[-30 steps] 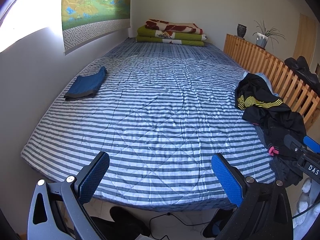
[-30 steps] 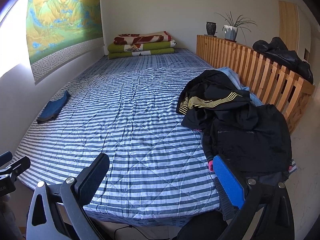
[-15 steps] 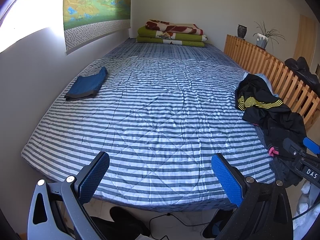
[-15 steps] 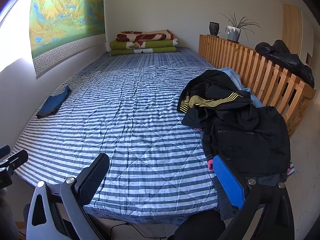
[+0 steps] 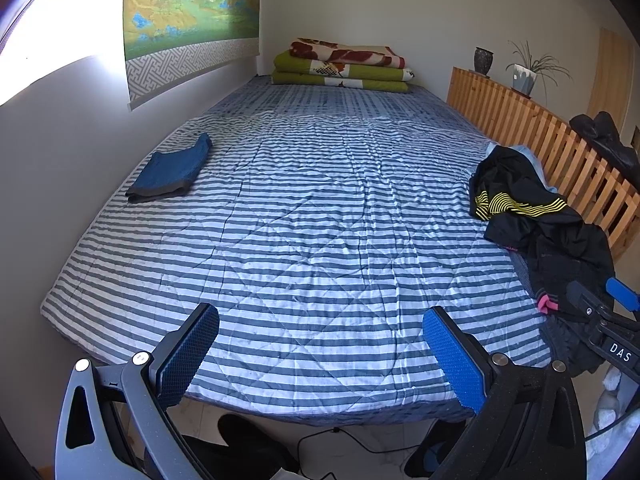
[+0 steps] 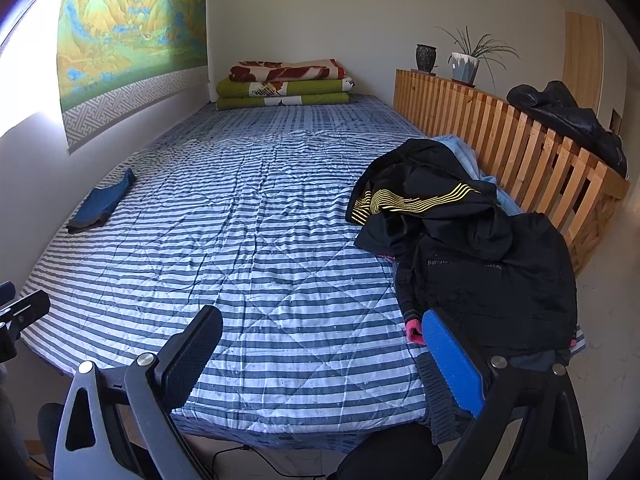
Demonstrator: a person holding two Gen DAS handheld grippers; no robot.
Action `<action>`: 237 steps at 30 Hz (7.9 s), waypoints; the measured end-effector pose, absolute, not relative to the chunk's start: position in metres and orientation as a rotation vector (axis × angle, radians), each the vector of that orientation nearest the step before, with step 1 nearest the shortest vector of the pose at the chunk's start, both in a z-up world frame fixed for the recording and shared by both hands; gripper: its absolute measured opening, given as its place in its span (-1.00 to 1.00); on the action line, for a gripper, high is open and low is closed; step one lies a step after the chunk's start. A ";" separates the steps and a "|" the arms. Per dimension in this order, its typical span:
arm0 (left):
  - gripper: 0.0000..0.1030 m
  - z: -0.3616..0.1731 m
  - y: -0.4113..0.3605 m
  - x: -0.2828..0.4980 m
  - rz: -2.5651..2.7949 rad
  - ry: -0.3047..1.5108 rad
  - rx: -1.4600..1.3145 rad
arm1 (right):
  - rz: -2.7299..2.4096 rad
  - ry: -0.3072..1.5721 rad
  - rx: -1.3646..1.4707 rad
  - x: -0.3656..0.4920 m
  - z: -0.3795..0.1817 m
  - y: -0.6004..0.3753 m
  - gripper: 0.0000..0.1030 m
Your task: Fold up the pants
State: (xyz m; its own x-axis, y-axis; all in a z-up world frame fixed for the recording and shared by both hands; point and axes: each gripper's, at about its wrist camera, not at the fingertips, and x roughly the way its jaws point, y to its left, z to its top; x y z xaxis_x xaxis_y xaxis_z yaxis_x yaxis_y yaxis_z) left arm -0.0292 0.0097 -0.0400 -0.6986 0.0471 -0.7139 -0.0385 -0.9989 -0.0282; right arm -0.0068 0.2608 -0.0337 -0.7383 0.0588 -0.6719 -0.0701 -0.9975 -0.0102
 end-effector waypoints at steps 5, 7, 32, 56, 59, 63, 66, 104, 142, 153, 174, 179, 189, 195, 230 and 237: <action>1.00 -0.040 0.010 -0.030 2.853 -0.023 -1.199 | 2.862 0.018 -1.113 -0.005 -0.037 0.264 0.84; 1.00 -0.041 0.010 -0.031 2.852 -0.029 -1.199 | 2.856 0.014 -1.123 -0.005 -0.040 0.267 0.78; 1.00 -0.073 0.017 -0.062 2.770 -0.103 -1.268 | 2.603 0.154 -1.391 -0.069 -0.108 0.388 0.12; 0.85 -0.102 0.023 -0.084 2.715 -0.024 -1.314 | 2.566 0.115 -1.601 -0.138 -0.151 0.415 -0.74; 0.83 -0.104 0.020 -0.082 2.716 -0.034 -1.314 | 2.575 0.146 -1.573 -0.135 -0.141 0.422 -0.75; 0.83 -0.106 0.017 -0.080 2.721 -0.048 -1.315 | 2.538 0.170 -1.569 -0.137 -0.142 0.433 -0.74; 0.83 -0.107 0.016 -0.080 2.717 -0.052 -1.315 | 2.550 0.151 -1.644 -0.142 -0.150 0.429 -0.66; 0.75 -0.104 -0.128 -0.059 2.941 -0.215 -1.314 | 3.105 0.213 -2.107 -0.190 -0.078 0.086 -0.70; -0.74 -0.215 -0.027 -0.222 2.399 -0.184 -1.547 | 2.634 0.532 -1.845 0.002 -0.144 0.372 -0.63; -0.75 -0.123 -0.098 -0.156 2.473 -0.508 -1.286 | 2.898 0.435 -1.587 -0.025 -0.056 0.341 -0.95; -0.54 -0.182 -0.070 -0.294 2.594 -0.180 -1.613 | 2.724 0.314 -1.785 -0.247 -0.129 0.330 -0.85; -0.04 -0.160 -0.073 -0.286 2.592 -0.204 -1.520 | 2.819 0.226 -1.744 -0.225 -0.108 0.342 -0.24; 0.26 -0.185 -0.124 -0.238 2.545 -0.373 -1.619 | 2.910 0.162 -1.805 -0.135 -0.136 0.332 0.13; -0.58 -0.219 -0.125 -0.239 2.404 -0.586 -1.662 | 2.861 0.379 -1.862 -0.151 -0.181 0.315 0.14; -0.28 -0.203 -0.011 -0.358 2.363 -0.344 -1.762 | 2.789 0.757 -1.782 -0.267 -0.130 0.370 -0.89; 0.39 -0.162 -0.072 -0.342 2.445 -0.523 -1.552 | 2.830 0.939 -1.760 -0.283 -0.129 0.402 -0.50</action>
State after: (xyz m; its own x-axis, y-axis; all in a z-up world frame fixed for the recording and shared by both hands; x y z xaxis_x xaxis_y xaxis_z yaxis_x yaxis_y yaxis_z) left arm -0.3421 -0.0722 -0.1617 -0.4293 0.3496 -0.8327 0.0216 -0.9178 -0.3965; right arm -0.2830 0.4023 -0.1285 -0.4454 -0.5265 -0.7242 -0.0107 -0.8057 0.5923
